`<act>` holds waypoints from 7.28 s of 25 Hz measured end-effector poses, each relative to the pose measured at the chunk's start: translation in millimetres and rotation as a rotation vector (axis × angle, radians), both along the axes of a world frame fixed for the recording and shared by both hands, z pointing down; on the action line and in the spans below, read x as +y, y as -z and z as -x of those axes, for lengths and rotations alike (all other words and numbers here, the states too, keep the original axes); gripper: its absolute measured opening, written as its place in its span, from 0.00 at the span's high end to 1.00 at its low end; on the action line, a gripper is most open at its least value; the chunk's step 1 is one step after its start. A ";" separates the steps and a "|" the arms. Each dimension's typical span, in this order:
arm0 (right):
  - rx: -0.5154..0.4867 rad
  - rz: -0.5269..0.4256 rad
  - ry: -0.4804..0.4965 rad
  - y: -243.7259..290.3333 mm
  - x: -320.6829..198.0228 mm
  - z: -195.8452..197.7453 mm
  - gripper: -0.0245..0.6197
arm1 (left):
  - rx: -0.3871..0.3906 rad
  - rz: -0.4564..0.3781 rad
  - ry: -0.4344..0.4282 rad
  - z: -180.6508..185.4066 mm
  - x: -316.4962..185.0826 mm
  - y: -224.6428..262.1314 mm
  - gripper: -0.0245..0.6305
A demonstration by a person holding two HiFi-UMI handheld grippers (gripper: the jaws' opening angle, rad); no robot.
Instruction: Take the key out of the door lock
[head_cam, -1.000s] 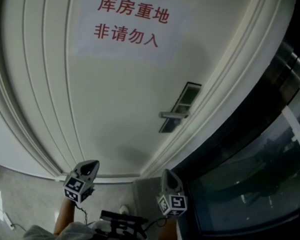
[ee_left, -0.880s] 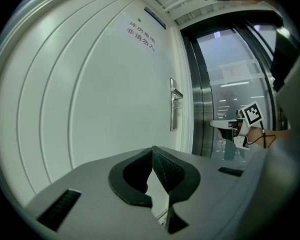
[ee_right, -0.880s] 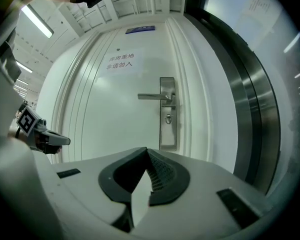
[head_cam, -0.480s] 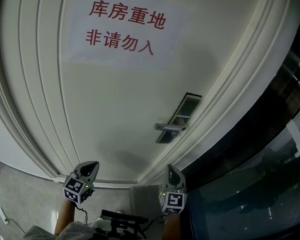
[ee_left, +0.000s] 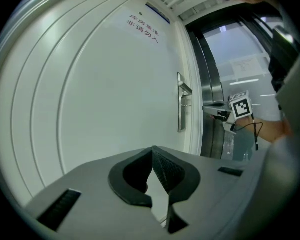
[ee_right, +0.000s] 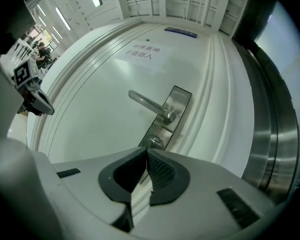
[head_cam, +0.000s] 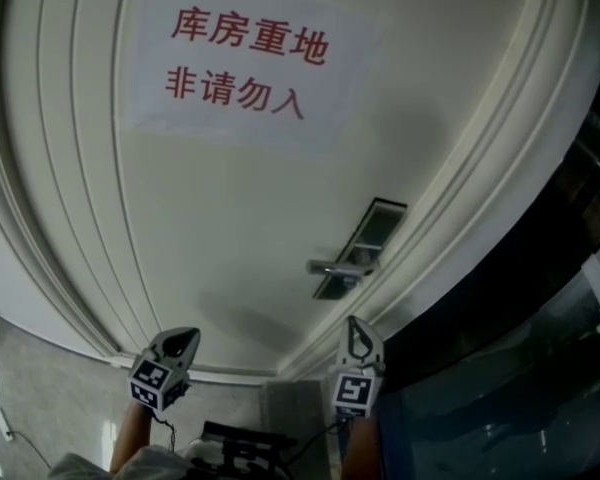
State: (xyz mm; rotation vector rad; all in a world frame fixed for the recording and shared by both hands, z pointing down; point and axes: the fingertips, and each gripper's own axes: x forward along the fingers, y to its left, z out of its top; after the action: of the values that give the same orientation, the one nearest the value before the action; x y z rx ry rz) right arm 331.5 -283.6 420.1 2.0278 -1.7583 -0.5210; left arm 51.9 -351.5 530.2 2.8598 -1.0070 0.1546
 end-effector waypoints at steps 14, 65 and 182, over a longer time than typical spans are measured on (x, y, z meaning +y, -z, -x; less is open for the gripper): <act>0.218 0.061 0.039 3.8 -48.7 -18.6 0.73 | 0.006 0.011 0.059 2.1 -6.9 -3.9 0.96; 0.736 0.156 -0.083 13.1 -78.0 -17.3 0.92 | 0.045 0.043 0.106 19.4 -14.5 -11.6 0.96; -0.400 -0.032 -0.016 -48.9 68.4 23.8 0.93 | 0.009 -0.017 0.087 20.6 28.3 2.4 0.96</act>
State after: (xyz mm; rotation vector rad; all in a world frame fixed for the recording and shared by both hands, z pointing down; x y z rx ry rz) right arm 307.6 -215.2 469.0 2.2870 -1.9593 -0.1421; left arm 31.4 -323.1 527.9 2.8223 -1.1340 0.1260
